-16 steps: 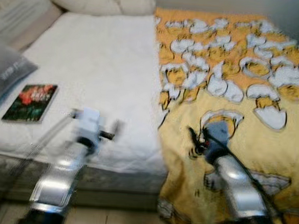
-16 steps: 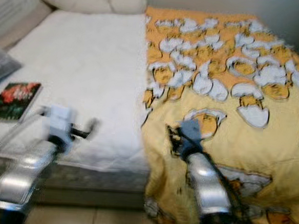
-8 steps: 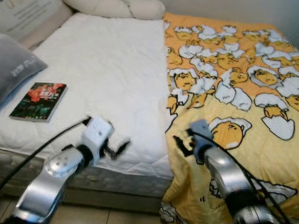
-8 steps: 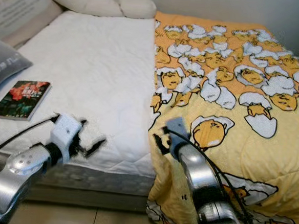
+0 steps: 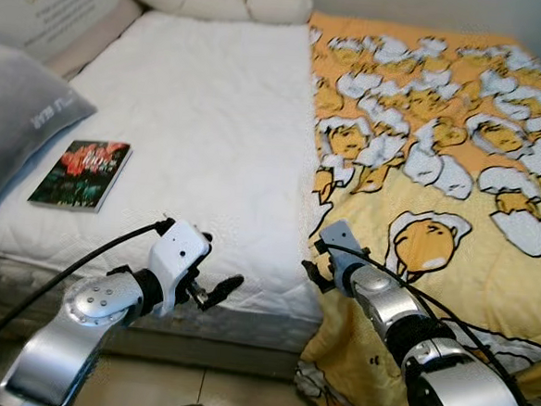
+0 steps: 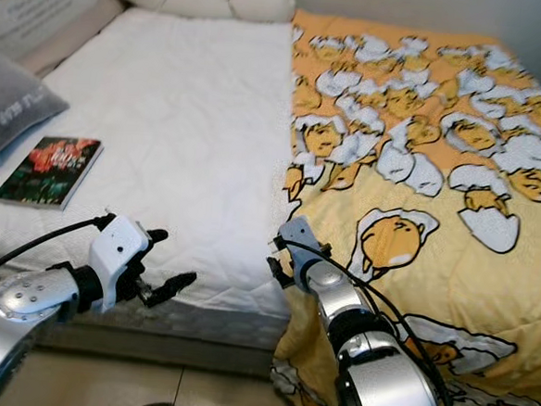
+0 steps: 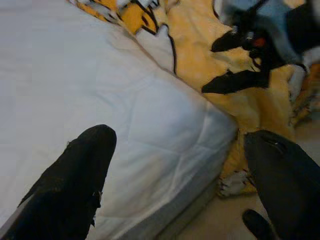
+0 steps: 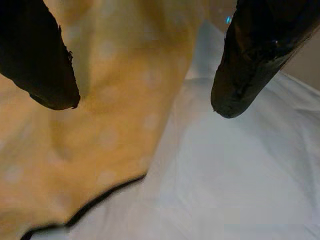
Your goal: Clean up the room
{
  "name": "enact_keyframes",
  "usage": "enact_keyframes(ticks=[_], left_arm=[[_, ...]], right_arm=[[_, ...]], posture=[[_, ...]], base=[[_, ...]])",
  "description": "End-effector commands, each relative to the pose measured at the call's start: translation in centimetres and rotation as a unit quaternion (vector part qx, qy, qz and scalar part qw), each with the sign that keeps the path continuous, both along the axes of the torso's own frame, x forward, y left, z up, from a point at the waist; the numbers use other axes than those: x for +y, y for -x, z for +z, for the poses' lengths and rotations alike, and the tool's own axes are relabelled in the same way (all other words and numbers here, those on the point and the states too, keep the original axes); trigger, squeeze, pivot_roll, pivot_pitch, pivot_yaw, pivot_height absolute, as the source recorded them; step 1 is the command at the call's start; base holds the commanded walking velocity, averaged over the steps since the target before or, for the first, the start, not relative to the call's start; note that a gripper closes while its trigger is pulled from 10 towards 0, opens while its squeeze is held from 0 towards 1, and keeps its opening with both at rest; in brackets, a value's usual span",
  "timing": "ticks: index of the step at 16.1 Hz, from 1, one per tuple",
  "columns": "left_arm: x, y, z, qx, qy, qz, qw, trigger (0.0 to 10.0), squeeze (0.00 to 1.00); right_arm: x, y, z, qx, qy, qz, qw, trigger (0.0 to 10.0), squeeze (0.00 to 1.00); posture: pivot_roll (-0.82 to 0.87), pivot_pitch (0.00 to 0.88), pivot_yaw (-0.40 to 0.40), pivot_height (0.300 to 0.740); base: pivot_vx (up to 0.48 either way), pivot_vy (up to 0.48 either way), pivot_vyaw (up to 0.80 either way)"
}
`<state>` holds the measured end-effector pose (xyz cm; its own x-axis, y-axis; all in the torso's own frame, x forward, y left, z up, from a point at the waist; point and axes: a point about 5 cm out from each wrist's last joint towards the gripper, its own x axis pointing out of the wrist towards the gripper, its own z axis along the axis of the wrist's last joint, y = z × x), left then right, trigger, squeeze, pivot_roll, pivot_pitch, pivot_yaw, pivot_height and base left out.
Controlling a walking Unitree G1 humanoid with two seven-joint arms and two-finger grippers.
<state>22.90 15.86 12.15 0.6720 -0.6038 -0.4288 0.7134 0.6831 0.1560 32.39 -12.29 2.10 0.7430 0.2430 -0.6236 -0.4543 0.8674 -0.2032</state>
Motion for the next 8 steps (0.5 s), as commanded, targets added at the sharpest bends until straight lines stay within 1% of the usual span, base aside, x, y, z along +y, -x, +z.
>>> enact_keyframes(ticks=[1, 2, 3, 4, 5, 6, 7, 8], left_arm=[[-0.2, 0.7, 0.2, 0.012, 0.002, -0.013, 1.0, 10.0, 0.0], [-0.3, 1.4, 0.4, 0.021, 0.004, -0.021, 1.0, 10.0, 0.0], [-0.4, 1.7, 0.4, 0.026, 0.004, -0.025, 0.999, 10.0, 0.0], [-0.5, 2.1, 0.6, 0.029, 0.004, -0.027, 0.999, 10.0, 0.0], [-0.6, 2.3, 0.7, 0.031, 0.005, -0.029, 0.999, 10.0, 0.0], [-0.7, 2.5, 0.9, 0.033, 0.005, -0.03, 0.999, 10.0, 0.0], [-0.8, 2.7, 1.0, 0.035, 0.004, -0.032, 0.999, 10.0, 0.0], [-0.8, 2.9, 1.2, 0.038, 0.004, -0.033, 0.999, 10.0, 0.0]], right_arm=[[-0.1, -0.1, 0.0, 0.001, 0.004, -0.006, 1.0, 10.0, 0.0], [-0.2, 0.1, -0.3, 0.004, 0.015, -0.007, 1.0, 10.0, 0.0], [-0.4, 0.2, -0.4, 0.005, 0.021, -0.012, 1.0, 10.0, 0.0], [-0.5, 0.3, -0.6, 0.009, 0.013, -0.021, 1.0, 10.0, 0.0], [-0.6, 0.4, -0.7, 0.011, 0.016, -0.022, 1.0, 10.0, 0.0], [-0.6, 0.6, -0.9, 0.014, 0.02, -0.021, 0.999, 3.2, 0.0], [-0.7, 0.8, -1.2, 0.017, 0.022, -0.02, 0.999, 0.0, 0.0], [-0.8, 0.9, -1.3, 0.019, 0.022, -0.019, 0.999, 0.0, 0.0]], posture=[[0.12, 0.137, 0.005, 0.74], [0.12, 0.155, 0.008, 0.74], [0.12, 0.171, 0.007, 0.74], [0.13, 0.185, 0.007, 0.74], [0.14, 0.198, 0.007, 0.74], [0.14, 0.204, 0.006, 0.74], [0.15, 0.208, 0.007, 0.74], [0.15, 0.21, 0.007, 0.74]], base=[[0.0, 0.0, 0.0], [0.0, 0.0, 0.0], [0.0, 0.0, 0.0], [0.0, 0.0, 0.0], [0.0, 0.0, 0.0], [0.0, 0.0, 0.0], [0.0, 0.0, 0.0], [0.0, 0.0, 0.0]])
